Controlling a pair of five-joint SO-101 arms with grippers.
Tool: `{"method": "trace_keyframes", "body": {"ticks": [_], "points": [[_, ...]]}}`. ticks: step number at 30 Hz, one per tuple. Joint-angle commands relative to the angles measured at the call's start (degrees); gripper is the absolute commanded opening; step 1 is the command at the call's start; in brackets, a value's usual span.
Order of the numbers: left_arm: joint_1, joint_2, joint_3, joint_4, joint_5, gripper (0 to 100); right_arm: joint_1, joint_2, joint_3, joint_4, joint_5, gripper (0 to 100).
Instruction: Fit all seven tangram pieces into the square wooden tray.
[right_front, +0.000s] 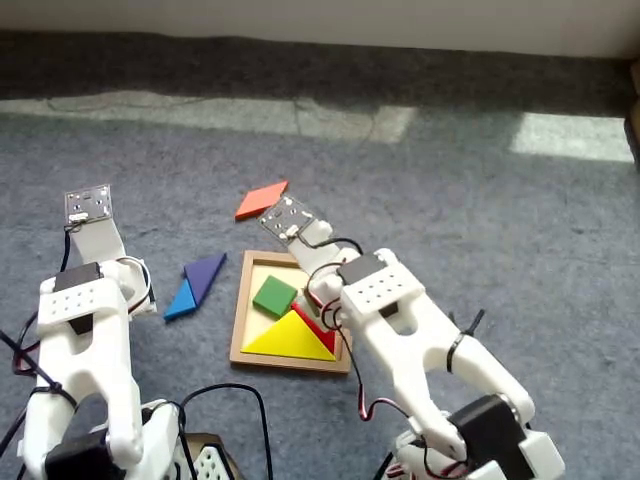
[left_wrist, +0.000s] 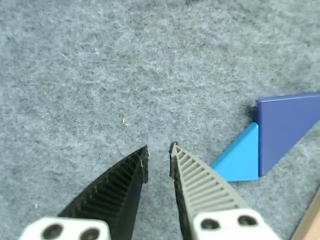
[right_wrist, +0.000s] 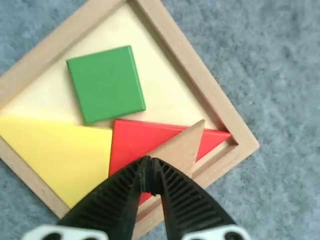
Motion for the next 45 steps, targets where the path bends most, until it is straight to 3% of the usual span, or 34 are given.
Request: {"method": "trace_keyframes", "body": {"ticks": [1,10,17,27,36,45], "points": [[0.92,-1.01,0.13,-0.53,-0.53,10,-0.4,5.58,-5.32,-0.84,-0.62,0.5],[0.92,-1.01,0.13,-0.62,-0.53,10,-0.75,5.67,-10.15,-3.56,-0.79,0.5],[0.92,-1.01,0.13,-0.7,-0.53,10,-1.27,9.54,-10.51,-8.4,-9.05,0.5],[0.92,-1.01,0.13,-0.7,-0.53,10,2.59,-9.19,-7.69,-2.51,-12.04,0.5],[0.92,-1.01,0.13,-0.7,-0.53,10,4.44,-6.9,4.62,-19.47,-11.6,0.5],[0.92,-1.01,0.13,-0.7,-0.53,10,3.03,-0.66,-2.33,-19.82,-11.78,0.5]]}}
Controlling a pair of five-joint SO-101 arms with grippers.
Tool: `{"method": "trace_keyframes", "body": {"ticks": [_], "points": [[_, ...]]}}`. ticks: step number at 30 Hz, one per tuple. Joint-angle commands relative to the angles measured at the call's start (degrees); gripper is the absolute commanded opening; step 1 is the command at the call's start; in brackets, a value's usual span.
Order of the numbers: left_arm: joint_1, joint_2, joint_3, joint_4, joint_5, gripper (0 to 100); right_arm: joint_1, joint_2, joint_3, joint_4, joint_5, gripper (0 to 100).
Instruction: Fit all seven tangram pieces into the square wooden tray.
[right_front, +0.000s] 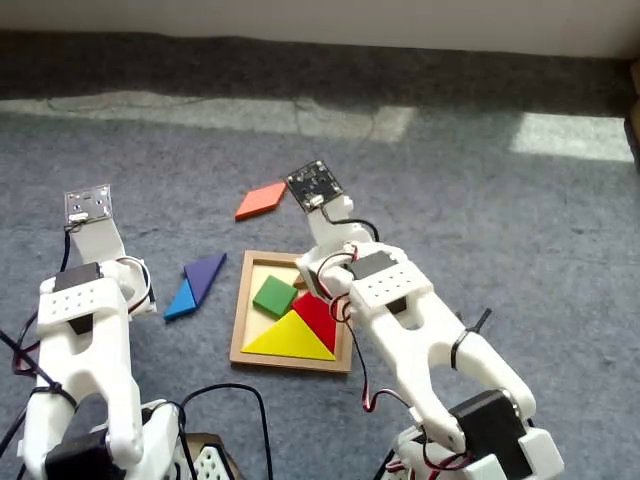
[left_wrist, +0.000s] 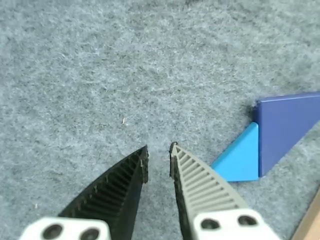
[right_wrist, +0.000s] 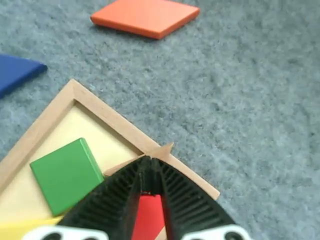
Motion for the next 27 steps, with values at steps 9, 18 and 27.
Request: {"method": "trace_keyframes", "body": {"ticks": [9,18,27], "points": [[0.92,-1.01,0.13,-0.79,-0.53,10,-0.75,4.7,-9.63,-1.01,-0.53,0.5],[0.92,-1.01,0.13,-0.79,-0.53,10,-1.98,6.29,-10.59,-1.27,-0.18,0.5],[0.92,-1.01,0.13,-0.7,-0.53,10,2.33,11.47,-10.51,1.01,-0.09,0.5]]}}
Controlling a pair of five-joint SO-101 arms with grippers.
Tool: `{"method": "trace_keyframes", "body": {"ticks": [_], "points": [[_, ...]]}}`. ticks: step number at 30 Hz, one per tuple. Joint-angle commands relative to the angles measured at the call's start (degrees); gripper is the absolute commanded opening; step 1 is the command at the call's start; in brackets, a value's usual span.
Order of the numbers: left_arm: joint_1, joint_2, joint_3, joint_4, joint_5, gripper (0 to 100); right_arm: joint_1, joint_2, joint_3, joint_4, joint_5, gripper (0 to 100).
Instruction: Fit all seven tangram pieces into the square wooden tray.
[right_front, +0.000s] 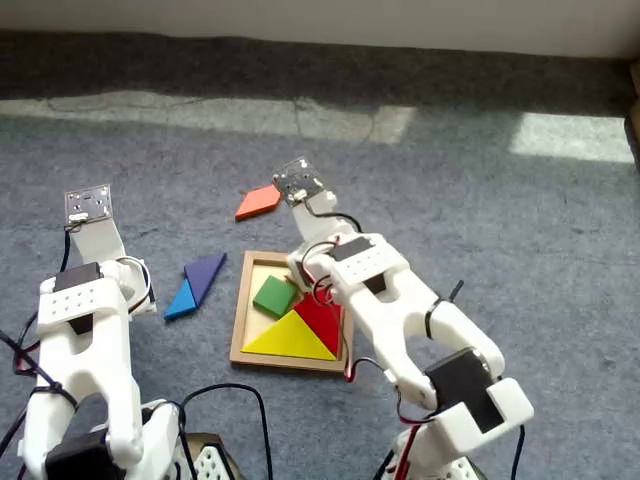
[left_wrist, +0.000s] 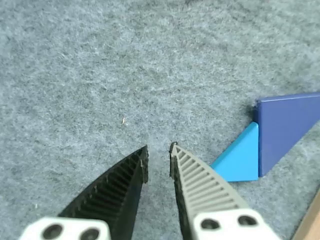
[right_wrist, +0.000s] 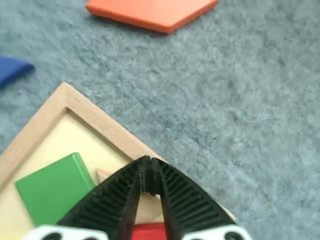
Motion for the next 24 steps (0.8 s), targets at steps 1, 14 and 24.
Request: {"method": "trace_keyframes", "body": {"ticks": [1,14,24], "points": [[0.92,-1.01,0.13,-0.7,-0.53,10,3.82,-2.68,-2.24,2.77,0.0,0.5],[0.92,-1.01,0.13,-0.79,-0.53,10,3.03,-24.48,8.4,5.67,-0.44,0.5],[2.86,-1.54,0.13,-0.7,-0.7,10,-3.65,-27.38,15.16,1.36,-0.09,0.5]]}}
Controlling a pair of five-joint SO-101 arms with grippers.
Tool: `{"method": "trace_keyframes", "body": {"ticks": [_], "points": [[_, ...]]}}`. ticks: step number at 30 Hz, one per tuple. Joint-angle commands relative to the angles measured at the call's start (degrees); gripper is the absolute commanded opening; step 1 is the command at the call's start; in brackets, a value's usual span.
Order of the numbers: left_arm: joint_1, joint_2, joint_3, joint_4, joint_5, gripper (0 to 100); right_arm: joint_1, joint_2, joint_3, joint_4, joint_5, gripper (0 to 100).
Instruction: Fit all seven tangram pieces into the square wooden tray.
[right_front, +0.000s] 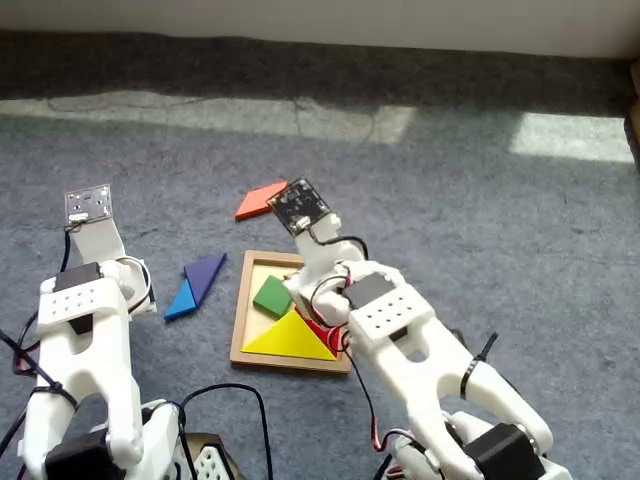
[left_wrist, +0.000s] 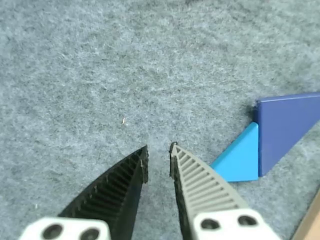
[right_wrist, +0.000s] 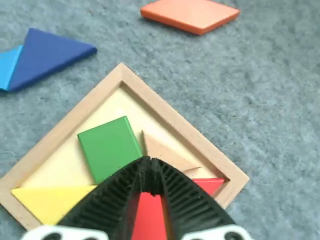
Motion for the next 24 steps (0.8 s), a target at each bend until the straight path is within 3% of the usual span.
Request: {"method": "trace_keyframes", "body": {"ticks": [1,4,9,11,16,24], "points": [[3.91,-1.54,-0.04,-0.79,-1.67,10,1.98,-3.38,-0.31,-1.27,-0.35,0.5],[8.75,-1.63,-1.01,-0.7,-6.59,10,6.02,-3.38,-0.75,-0.57,-0.44,0.5],[15.43,-1.1,-5.05,-0.53,-13.19,10,10.33,-4.97,-4.18,12.44,-0.53,0.5],[15.78,-0.92,-7.25,-0.44,-14.95,11,11.65,-8.13,-6.2,17.89,-0.53,0.5],[15.6,-0.84,-12.0,5.54,-18.37,28,17.19,-19.38,-2.86,27.56,-0.44,0.5],[14.02,17.1,-23.34,11.87,-27.52,28,28.09,-37.85,15.16,29.76,0.0,0.5]]}}
